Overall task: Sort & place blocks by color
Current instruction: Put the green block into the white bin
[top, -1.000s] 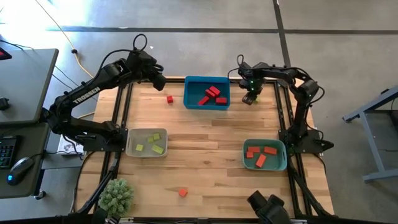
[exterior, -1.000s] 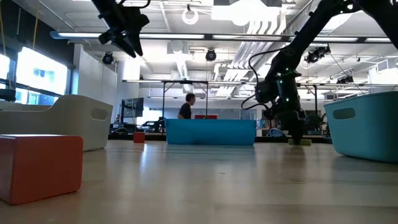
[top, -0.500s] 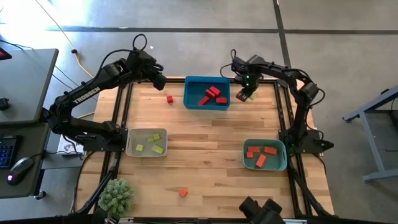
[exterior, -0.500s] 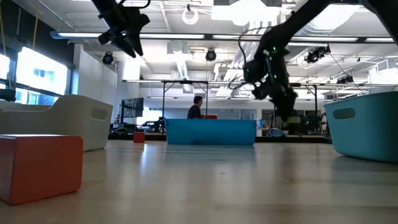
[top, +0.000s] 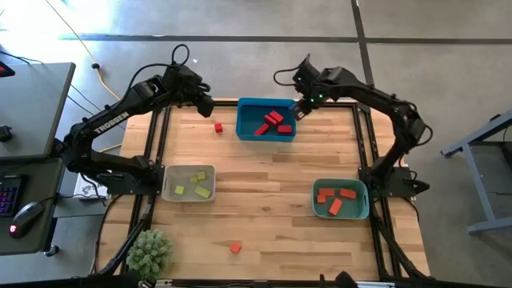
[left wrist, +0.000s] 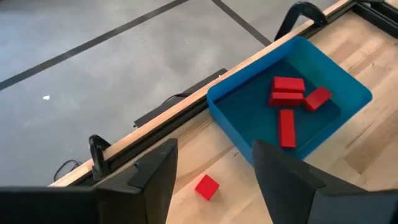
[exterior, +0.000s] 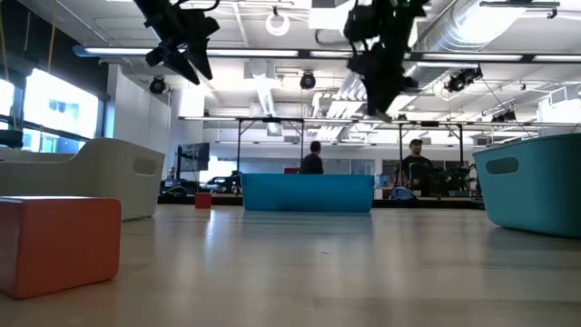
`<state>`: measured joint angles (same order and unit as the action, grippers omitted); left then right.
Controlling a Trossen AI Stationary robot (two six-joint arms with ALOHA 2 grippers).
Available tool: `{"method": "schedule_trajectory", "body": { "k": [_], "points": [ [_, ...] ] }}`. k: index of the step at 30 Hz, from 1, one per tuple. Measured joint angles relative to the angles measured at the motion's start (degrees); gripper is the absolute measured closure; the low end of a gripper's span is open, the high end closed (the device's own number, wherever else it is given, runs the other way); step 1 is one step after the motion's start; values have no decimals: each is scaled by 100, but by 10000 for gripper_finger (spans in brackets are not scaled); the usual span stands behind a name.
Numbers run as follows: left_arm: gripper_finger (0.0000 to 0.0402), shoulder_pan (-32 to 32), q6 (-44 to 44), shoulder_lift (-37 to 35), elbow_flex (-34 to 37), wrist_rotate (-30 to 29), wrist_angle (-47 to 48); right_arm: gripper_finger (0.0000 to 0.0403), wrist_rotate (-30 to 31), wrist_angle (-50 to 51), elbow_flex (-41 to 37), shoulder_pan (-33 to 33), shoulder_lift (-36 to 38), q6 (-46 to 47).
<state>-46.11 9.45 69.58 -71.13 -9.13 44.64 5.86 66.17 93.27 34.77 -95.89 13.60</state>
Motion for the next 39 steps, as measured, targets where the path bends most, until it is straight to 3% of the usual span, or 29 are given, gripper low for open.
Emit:
{"method": "schedule_trajectory", "body": {
  "k": [11, 25, 39],
  "points": [
    [204, 231, 86, 0, 2, 9, -179, 311, 560, -1256, 86, -1111, 397, 1021],
    [204, 1487, 86, 0, 2, 161, -564, 311, 1173, -2846, 86, -2200, 397, 1618],
    [204, 2721, 91, 0, 2, -231, -1355, 311, 2973, -4432, 86, -3174, 411, 1642]
  ]
}}
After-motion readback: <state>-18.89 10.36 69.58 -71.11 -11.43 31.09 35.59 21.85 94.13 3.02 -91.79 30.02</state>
